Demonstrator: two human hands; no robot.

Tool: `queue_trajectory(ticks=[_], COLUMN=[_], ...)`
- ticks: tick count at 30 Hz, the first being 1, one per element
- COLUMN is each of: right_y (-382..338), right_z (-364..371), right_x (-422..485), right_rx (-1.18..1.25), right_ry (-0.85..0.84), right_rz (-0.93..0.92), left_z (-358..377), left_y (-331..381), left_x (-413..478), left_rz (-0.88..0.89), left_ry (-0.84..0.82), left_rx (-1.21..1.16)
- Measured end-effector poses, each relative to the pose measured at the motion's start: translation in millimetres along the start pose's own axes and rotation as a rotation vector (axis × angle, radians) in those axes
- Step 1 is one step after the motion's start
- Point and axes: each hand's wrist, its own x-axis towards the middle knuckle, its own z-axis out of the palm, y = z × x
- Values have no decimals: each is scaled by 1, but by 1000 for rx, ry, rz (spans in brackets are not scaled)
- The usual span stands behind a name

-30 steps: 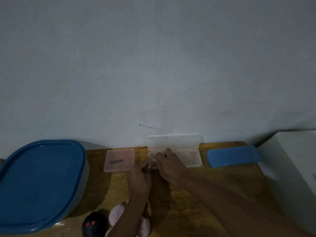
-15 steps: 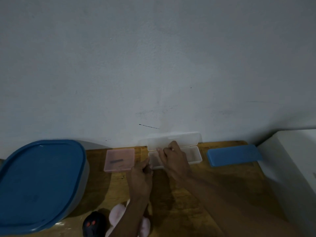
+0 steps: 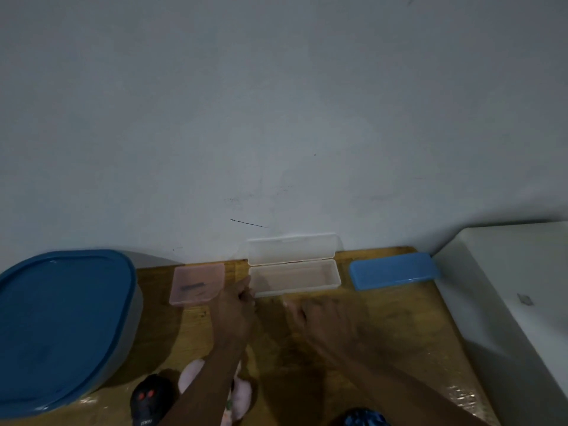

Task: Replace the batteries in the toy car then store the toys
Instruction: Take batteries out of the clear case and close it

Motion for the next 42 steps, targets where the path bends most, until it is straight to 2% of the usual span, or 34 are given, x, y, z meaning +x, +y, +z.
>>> queue_trajectory(ticks=[4,8,13,17,27,33,35,39,42], right_y=[0,5,13,11,10,12,18,33,43], right_z=[25,39,48,43,43,24,18,1,-9], right_x=[0,-5,-13,-10,-9,3,14,39,56], right_rx=[67,40,-186,-249,-134,-12,107,404,513], right_ry=[75,-51,72,160,124,126,155,266,211], right_rz=[4,-65,-167,-170,-137,-100,-35,258,427], left_z=[-1,-1,-1,-2,-3,-2,-1,-3,-6], left_y=[1,2,2,2,5,9,10,15,22], left_x=[2,2,2,2,0,0,-1,-1,2], left_rz=[29,17,19,13,-4,-6,-7,21,85], left_ry=[-6,-5,-3,-5,-6,-5,-6,-27,-77], left_rx=[41,42,39,30,-3,55,96,181,175])
